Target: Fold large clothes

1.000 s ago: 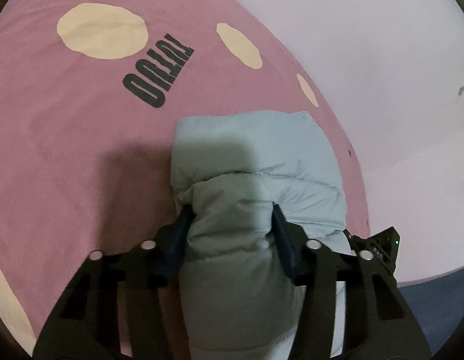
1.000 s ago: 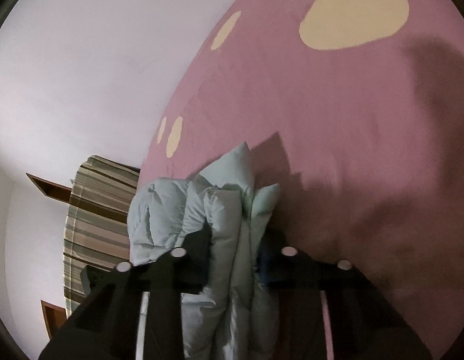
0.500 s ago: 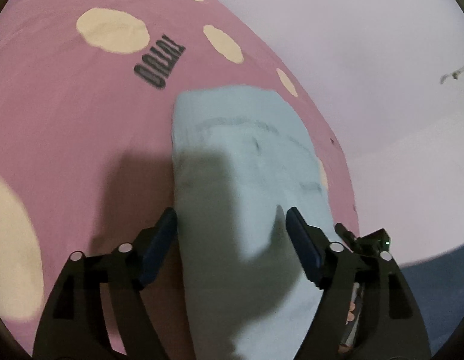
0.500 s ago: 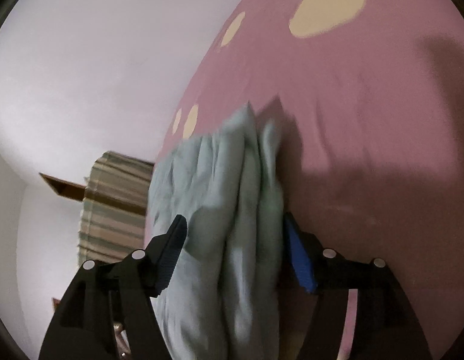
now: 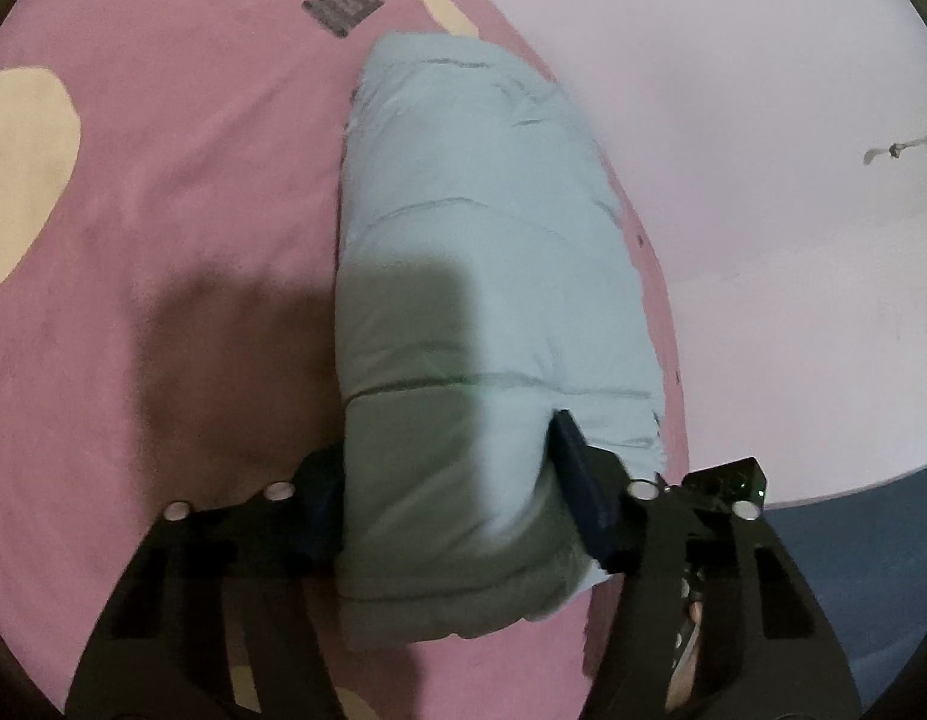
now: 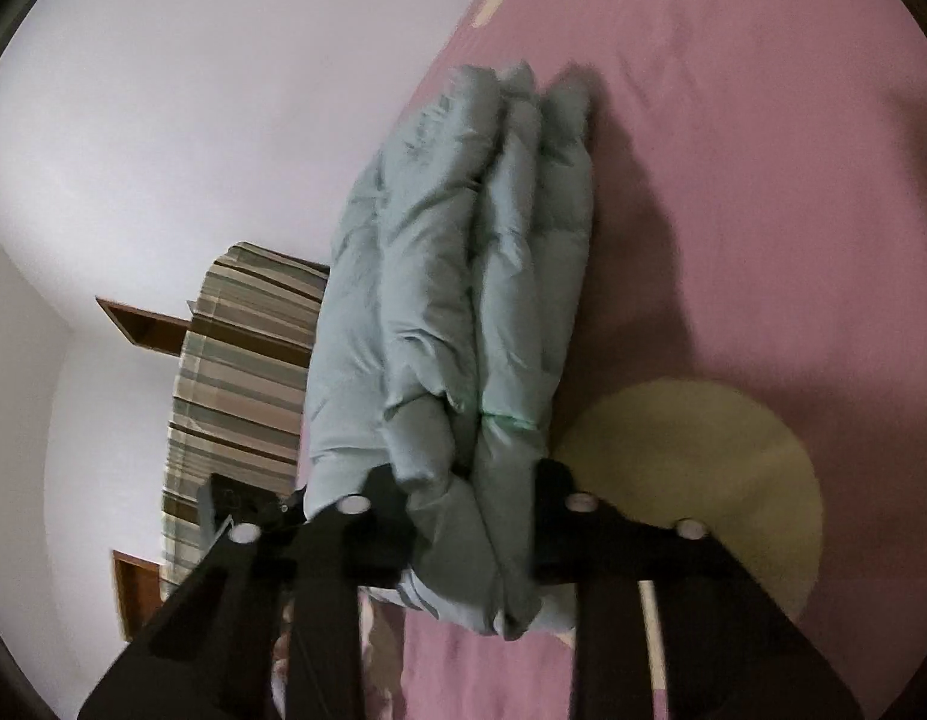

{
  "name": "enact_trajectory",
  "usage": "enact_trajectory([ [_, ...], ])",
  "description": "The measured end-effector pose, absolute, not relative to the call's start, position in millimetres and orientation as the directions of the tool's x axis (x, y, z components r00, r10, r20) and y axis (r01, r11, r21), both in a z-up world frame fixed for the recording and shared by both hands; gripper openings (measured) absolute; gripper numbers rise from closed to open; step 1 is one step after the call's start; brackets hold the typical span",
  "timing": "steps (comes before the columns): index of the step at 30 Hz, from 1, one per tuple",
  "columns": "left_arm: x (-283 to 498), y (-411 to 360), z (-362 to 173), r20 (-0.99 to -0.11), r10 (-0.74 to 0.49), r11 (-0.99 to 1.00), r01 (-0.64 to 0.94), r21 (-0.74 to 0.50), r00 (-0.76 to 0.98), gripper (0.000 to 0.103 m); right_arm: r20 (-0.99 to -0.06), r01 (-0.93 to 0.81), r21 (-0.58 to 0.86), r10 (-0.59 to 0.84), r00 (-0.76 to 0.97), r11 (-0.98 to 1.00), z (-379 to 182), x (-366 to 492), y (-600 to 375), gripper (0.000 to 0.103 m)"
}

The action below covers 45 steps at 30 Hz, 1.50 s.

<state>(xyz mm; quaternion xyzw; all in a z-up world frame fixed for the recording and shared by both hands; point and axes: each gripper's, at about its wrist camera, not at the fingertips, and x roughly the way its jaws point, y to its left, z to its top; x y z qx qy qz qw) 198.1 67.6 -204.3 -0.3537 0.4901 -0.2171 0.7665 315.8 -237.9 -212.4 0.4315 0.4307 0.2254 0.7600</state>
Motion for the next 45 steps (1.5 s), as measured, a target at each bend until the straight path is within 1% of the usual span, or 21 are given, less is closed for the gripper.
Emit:
enact_trajectory([
  [3,197.5,61.7,-201.0,-0.61,-0.664,0.676,-0.003,-0.737,0.433,0.05,-0.47,0.007,0.832,0.699,0.539,0.555,-202.0,316.2,-235.2,0.018],
  [6,195.0,63.4,-204.9,-0.623,-0.646,0.696,0.006,-0.718,0.441,0.049,-0.472,0.027,0.84,0.706,0.528,0.542,-213.6,317.4,-231.0,0.018],
  [9,193.1,64.2,-208.4,-0.63,-0.632,0.713,0.019,-0.701,0.451,0.048,-0.454,0.053,0.863,0.725,0.518,0.502,-233.1,317.3,-235.5,0.018],
  [12,194.9,61.1,-211.0,-0.633,-0.623,0.724,0.031,-0.689,0.459,0.048,-0.438,0.062,0.877,0.736,0.516,0.477,-241.5,316.7,-241.7,0.018],
  [25,170.3,60.9,-213.7,-0.627,-0.623,0.732,0.065,-0.678,0.467,0.049,-0.444,0.053,0.868,0.725,0.527,0.493,-240.5,316.6,-241.1,0.018],
  [28,180.3,56.6,-213.3,-0.633,-0.613,0.743,0.072,-0.666,0.473,0.052,-0.435,0.055,0.873,0.723,0.536,0.485,-242.2,314.1,-241.3,0.021],
  [32,180.2,57.3,-211.2,-0.641,-0.596,0.759,0.078,-0.646,0.484,0.06,-0.427,0.054,0.877,0.722,0.544,0.478,-241.5,315.4,-239.8,0.024],
  [38,177.7,55.9,-205.7,-0.664,-0.56,0.792,0.084,-0.605,0.496,0.072,-0.413,0.055,0.885,0.724,0.553,0.463,-240.8,315.6,-245.8,0.031],
  [41,174.3,54.2,-199.0,-0.685,-0.516,0.823,0.077,-0.563,0.514,0.076,-0.416,0.059,0.883,0.717,0.56,0.465,-238.6,314.5,-251.9,0.036],
  [42,172.8,53.5,-197.0,-0.691,-0.501,0.834,0.076,-0.547,0.521,0.078,-0.421,0.063,0.88,0.712,0.562,0.471,-238.1,313.8,-254.5,0.04],
  [45,166.5,51.1,-189.0,-0.711,-0.443,0.872,0.078,-0.484,0.546,0.082,-0.445,0.074,0.864,0.686,0.576,0.499,-233.5,310.5,-263.3,0.045],
])
